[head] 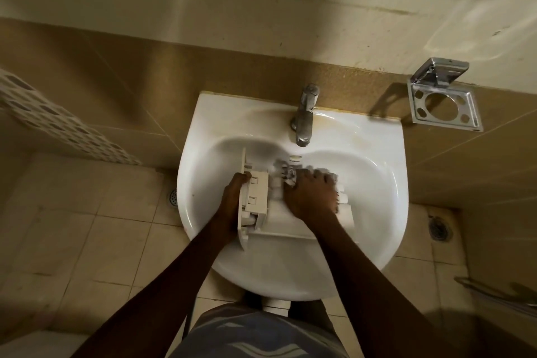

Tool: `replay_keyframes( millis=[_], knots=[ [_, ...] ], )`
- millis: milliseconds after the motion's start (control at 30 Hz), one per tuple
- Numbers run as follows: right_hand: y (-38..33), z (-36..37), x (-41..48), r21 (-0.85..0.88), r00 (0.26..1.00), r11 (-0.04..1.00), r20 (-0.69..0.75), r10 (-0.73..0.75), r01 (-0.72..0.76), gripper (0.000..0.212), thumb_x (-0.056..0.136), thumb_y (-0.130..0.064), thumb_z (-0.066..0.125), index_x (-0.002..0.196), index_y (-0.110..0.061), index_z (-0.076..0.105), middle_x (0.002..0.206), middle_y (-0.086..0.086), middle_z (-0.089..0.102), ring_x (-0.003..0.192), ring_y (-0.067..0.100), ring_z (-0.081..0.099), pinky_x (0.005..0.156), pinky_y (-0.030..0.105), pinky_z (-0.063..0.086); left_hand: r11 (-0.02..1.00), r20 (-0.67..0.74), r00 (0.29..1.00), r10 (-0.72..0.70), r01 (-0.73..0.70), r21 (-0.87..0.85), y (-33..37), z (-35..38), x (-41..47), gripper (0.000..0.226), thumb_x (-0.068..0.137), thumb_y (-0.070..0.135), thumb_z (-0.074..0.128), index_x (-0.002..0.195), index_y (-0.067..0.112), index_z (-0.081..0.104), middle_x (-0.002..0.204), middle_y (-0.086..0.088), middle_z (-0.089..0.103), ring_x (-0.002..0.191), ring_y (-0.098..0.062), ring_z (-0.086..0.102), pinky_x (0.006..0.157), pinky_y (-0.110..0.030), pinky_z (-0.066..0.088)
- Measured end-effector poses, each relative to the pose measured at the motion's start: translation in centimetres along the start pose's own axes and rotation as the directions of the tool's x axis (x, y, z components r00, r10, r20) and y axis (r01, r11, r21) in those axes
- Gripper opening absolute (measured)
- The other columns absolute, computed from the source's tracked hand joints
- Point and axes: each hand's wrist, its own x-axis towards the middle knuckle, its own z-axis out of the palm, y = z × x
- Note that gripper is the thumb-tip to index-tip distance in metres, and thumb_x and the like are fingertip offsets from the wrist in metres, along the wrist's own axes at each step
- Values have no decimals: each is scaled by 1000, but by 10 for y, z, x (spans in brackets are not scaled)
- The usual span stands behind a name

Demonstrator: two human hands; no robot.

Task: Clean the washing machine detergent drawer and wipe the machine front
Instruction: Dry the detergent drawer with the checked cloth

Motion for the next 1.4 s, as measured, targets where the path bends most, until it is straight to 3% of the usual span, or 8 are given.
replay_keyframes(
  millis=[167,433,767,900,967,1100,1300,1400],
  knots=[
    [-12,-21,10,201,985,974,109,-132,108,46,101,-48,34,122,-14,59,128,15,61,118,36,54,97,40,39,996,-12,999,38,-39,-79,-6,-1,-1,63,73,43,63,114,-4,64,91,-24,65,60,-26,63,51,-28,49],
    [56,-27,27,84,981,981,100,167,-175,59,90,-67,31,114,-25,65,120,4,68,111,33,62,91,40,45,993,-87,993,78,-85,-80,-8,-8,6,96,57,55,83,131,-1,58,134,-41,48,86,-38,60,61,-34,52],
    [4,-23,16,442,986,896,162,-38,-38,47,95,-56,37,102,-21,67,111,7,68,88,26,62,72,31,49,995,-185,978,93,-100,-30,-4,0,1,86,54,54,82,119,-1,67,120,-38,61,92,-43,61,72,-41,52],
    [30,-36,-23,504,990,863,132,-38,-35,34,98,-56,37,90,-30,58,98,0,58,98,23,54,82,32,40,996,-142,987,81,-87,-36,-3,0,-2,95,53,57,84,124,-3,62,125,-39,57,90,-41,60,68,-39,52],
    [26,-31,-36,651,993,753,108,36,-98,36,92,-58,41,82,-28,57,89,-2,57,94,24,56,85,36,45,995,-124,989,84,-90,-43,0,1,-5,93,56,55,82,125,-4,61,119,-37,61,83,-38,64,65,-37,53],
    [-22,-15,-31,915,952,265,278,132,-304,46,87,-69,44,99,-28,61,95,-1,63,89,22,61,73,36,53,994,-124,986,111,-109,22,5,9,-11,68,80,67,64,112,8,71,97,-20,71,75,-30,68,67,-37,55],
    [-59,13,-19,597,986,787,-142,-87,155,58,93,-53,41,146,-29,42,152,-3,43,143,18,34,115,40,32,985,-188,973,136,-111,134,3,8,-13,46,106,44,36,93,17,70,78,-5,75,74,-20,70,57,-26,56],
    [-46,21,-52,429,933,835,-256,-254,345,62,93,-42,46,152,-29,31,160,-5,29,150,16,16,121,39,18,982,-165,972,169,-153,108,2,6,-13,34,105,25,42,92,12,71,80,-4,75,80,-21,70,67,-27,55]
  ],
)
